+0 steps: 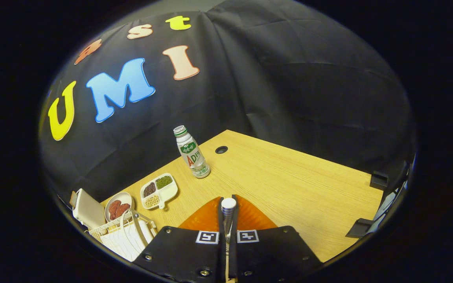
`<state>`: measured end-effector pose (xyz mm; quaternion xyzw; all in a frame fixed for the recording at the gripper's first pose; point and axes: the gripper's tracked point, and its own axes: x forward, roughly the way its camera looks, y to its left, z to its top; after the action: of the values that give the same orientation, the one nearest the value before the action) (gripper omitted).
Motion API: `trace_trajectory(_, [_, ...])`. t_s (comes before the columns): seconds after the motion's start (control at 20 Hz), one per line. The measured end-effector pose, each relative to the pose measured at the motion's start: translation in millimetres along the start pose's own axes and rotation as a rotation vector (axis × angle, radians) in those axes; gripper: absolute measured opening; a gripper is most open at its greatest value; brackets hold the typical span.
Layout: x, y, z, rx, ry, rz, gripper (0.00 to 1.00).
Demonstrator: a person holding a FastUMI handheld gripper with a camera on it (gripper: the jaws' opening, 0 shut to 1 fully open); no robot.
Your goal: Take the plate from the dish rack, then take the spoon from the basket and place it into the plate.
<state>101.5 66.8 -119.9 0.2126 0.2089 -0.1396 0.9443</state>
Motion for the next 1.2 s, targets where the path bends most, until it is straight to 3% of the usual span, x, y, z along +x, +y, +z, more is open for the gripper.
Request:
trace_trajectory(0.4, [22.3,-34.1,5.7,0.187,-0.041,0.091,0.06])
trace_trajectory(0.8, [13.9,-18.0,19.5,0.081,-0.107,0.212,0.06])
trace_trajectory(0.9, [12.1,-28.5,23.6,0.065,-0.124,0.181,0.06])
trace_trajectory(1.2, [-18.6,-32.7,53.2,0.063,-0.173,0.197,0.06])
